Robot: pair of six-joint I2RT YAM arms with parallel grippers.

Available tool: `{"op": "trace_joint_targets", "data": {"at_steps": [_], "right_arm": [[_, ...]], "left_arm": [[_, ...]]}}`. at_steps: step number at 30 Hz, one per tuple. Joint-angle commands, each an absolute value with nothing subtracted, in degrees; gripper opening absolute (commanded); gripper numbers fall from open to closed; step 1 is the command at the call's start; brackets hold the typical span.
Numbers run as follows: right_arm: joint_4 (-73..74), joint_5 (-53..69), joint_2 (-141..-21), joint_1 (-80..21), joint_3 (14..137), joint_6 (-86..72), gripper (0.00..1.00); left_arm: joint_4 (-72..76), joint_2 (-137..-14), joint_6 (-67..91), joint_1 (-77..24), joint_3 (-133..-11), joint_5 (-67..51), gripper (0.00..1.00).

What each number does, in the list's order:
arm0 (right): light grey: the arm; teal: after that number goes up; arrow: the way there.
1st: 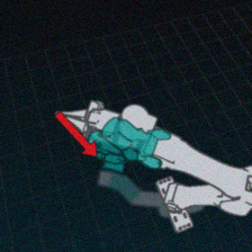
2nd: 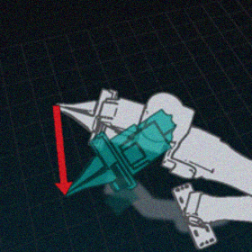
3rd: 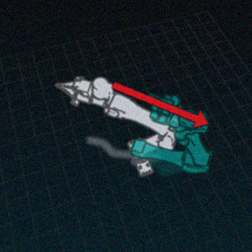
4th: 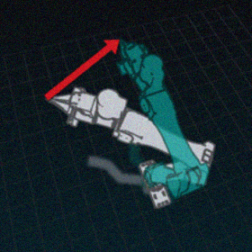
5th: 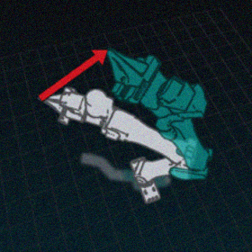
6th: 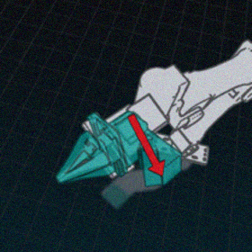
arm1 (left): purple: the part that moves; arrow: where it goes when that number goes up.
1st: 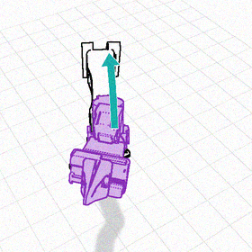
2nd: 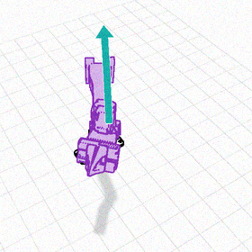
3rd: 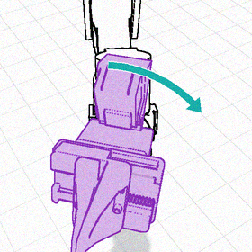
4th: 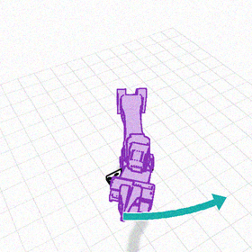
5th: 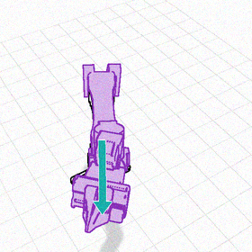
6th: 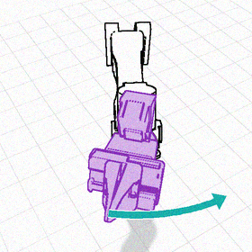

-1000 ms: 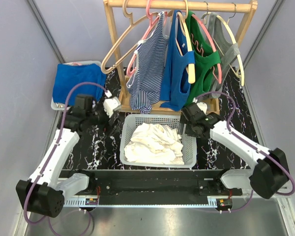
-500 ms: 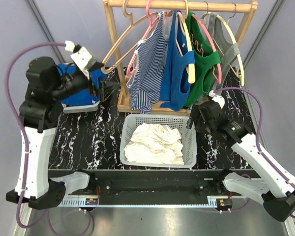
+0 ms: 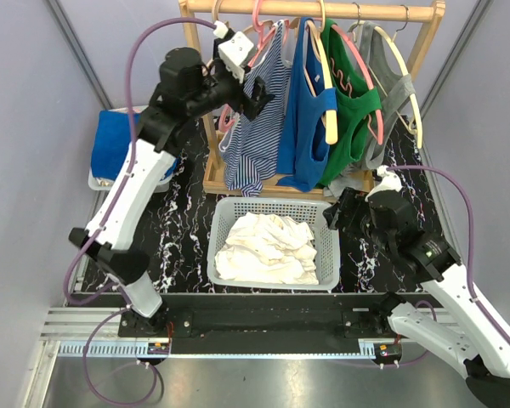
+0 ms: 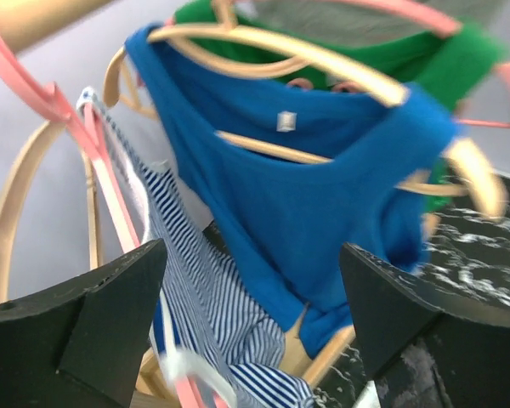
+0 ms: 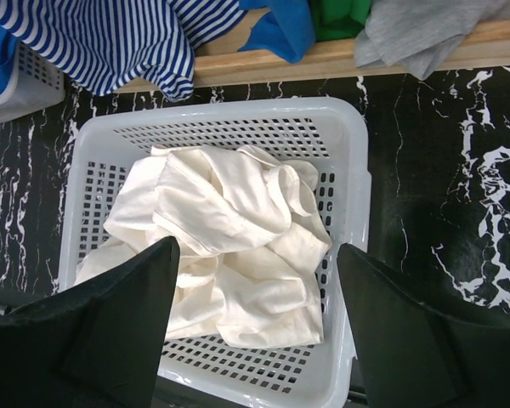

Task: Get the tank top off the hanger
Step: Pick up the hanger from the clothesline.

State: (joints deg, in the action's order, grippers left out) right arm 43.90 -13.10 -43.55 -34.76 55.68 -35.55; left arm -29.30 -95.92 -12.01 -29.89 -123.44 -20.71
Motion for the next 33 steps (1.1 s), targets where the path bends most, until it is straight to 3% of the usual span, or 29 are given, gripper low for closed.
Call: {"op": "trace_joint_targets", "data": {"at_steps": [1, 8, 16, 24, 33], "right_arm": [[39.55, -10.64, -41.23, -34.98, 54.67, -33.31, 0.84], [39.02, -9.32, -40.61, -34.98, 53.44, -33.05, 0.84], [38.15, -8.26, -41.39, -34.98, 51.86, -33.05, 0.84], [37.97, -7.65, -41.31, -35.07, 51.59, -33.57, 0.84], [39.29, -8.26, -39.64, -34.98, 51.42, -34.19, 0.84]], "left_arm": [[-20.4, -97.29, -12.3, -30.14, -126.57, -10.9, 0.87], [-14.33, -96.77, -16.17, -32.17, -121.29, -4.4, 0.84], [-15.12, -93.61, -20.39, -34.28, -119.8, -5.63, 0.84], [-11.87, -93.95, -23.29, -34.28, -116.98, 2.9, 0.84], [-14.32, -97.38, -19.34, -32.08, -117.42, 5.37, 0.83]]}}
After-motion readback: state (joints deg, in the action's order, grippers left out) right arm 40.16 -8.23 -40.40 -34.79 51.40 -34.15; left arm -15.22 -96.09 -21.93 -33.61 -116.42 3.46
